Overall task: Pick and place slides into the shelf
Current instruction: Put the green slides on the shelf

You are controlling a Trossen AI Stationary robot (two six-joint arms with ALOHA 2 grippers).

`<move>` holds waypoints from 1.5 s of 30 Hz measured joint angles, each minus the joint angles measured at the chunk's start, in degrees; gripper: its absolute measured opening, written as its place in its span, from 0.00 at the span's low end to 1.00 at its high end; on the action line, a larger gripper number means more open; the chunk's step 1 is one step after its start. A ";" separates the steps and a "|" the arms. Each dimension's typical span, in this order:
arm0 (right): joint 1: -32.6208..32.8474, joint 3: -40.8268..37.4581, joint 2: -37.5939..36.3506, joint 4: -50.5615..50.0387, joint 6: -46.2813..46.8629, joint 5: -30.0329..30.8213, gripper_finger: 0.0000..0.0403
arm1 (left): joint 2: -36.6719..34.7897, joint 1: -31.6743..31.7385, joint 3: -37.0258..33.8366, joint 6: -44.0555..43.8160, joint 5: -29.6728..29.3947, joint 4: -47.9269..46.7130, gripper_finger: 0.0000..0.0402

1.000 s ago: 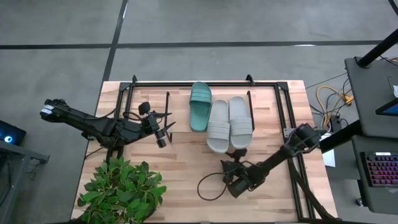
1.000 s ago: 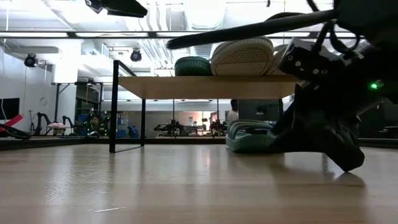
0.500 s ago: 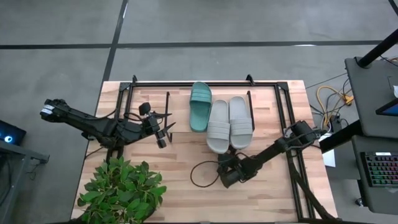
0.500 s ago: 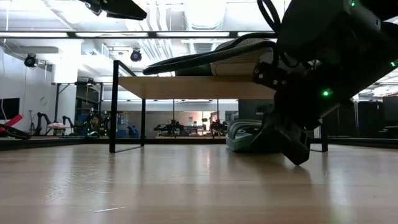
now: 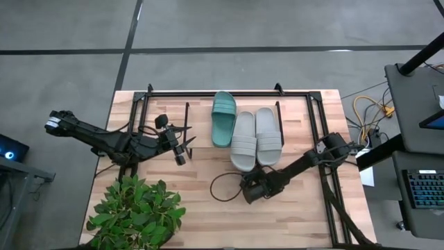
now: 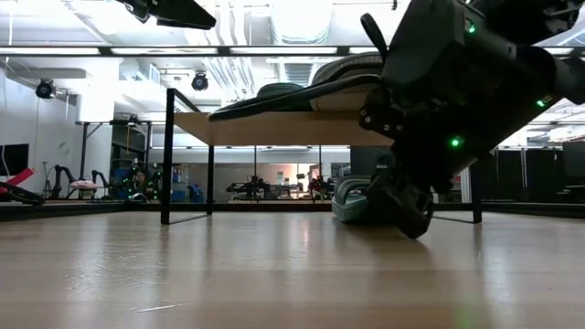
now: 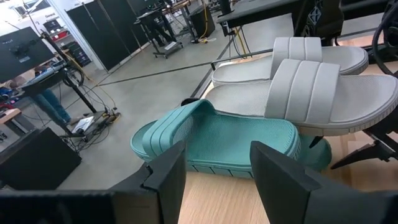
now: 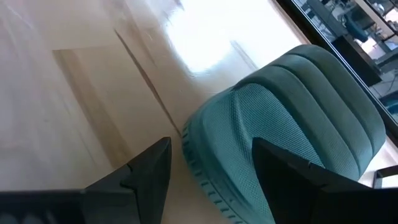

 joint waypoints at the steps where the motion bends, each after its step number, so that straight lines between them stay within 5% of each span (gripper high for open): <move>1: -0.16 -0.01 0.00 0.00 0.09 0.00 0.53 | 0.00 0.00 0.00 0.00 0.00 0.00 0.40; 7: -1.91 0.02 -0.05 -0.12 0.26 -5.67 0.47 | 0.00 0.00 0.00 0.00 0.00 0.02 0.40; 16: -1.53 0.09 -0.04 -0.08 1.18 -8.21 0.08 | 0.00 0.00 -0.02 0.01 0.00 0.07 0.40; 27: 5.77 3.30 0.20 -2.58 2.59 -9.23 0.07 | 0.00 0.00 -0.02 0.01 0.00 0.04 0.40; 45: 20.49 23.22 -1.17 -26.43 2.66 -25.00 0.07 | 0.00 0.00 -0.02 0.01 -0.02 0.15 0.40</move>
